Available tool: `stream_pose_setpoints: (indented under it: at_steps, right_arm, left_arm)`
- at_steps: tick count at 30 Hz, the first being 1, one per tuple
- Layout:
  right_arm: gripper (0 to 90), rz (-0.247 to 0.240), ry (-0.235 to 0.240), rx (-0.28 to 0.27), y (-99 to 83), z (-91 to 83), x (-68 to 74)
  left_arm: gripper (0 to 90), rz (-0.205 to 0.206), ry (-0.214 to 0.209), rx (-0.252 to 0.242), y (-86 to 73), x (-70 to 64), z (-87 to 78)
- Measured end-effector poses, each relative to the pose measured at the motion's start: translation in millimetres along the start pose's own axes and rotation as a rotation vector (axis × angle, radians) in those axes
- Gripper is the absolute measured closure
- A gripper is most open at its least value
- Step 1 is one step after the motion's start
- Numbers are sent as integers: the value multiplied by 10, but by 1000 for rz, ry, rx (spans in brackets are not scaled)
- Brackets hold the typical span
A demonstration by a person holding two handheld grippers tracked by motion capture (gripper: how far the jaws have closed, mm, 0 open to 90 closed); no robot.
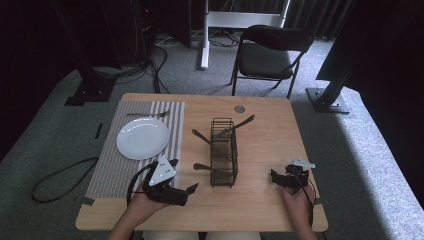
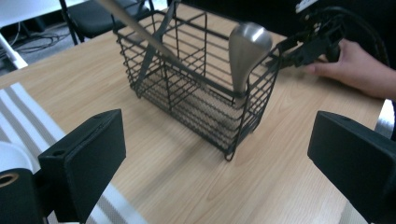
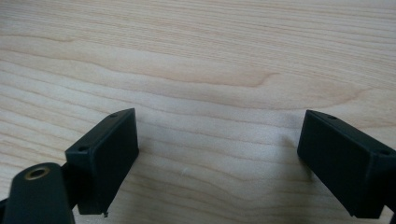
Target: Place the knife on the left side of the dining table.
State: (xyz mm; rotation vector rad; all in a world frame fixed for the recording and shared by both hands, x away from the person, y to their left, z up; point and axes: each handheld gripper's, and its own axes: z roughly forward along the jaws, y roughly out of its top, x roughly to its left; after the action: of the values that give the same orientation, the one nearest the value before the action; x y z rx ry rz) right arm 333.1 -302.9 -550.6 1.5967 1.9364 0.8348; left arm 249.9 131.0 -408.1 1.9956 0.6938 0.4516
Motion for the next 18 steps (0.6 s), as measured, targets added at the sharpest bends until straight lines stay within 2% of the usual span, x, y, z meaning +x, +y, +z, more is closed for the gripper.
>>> stream_pose_setpoints:
  at_steps: [2, 6, 8, 9, 11, 12, 14, 15, 17, 18]
  right_arm:
    - [115, 0, 0, 0, 0, 0, 0]
    - [115, 0, 0, 0, 0, 0, 0]
    - [115, 0, 0, 0, 0, 0, 0]
    - [115, 1, 0, 0, 0, 0, 1]
    - [116, 0, -1, 0, 0, 0, 1]
    - [116, 0, -1, 0, 0, 0, 1]
    - [115, 0, 0, 0, 0, 0, 1]
    - [116, 0, 0, 0, 0, 0, 1]
    - [115, 0, -1, 0, 0, 0, 1]
    - [116, 0, -1, 0, 0, 0, 1]
  left_arm:
    - [45, 2, -11, -10, 29, -21, 14]
    - [59, -5, 4, -31, 84, -32, 33]
    - [59, -9, -12, -32, 107, -39, 44]
    - [62, -7, -6, -35, 116, -49, 47]
    - [150, -16, -14, -48, 126, -59, 58]
    - [152, -17, -11, -45, 129, -62, 70]
    - [244, -27, -5, -53, 131, -64, 93]
    - [266, -32, -27, -54, 132, -54, 101]
    - [321, -30, -24, -61, 134, -72, 119]
    - [353, -26, -44, -62, 137, -81, 127]
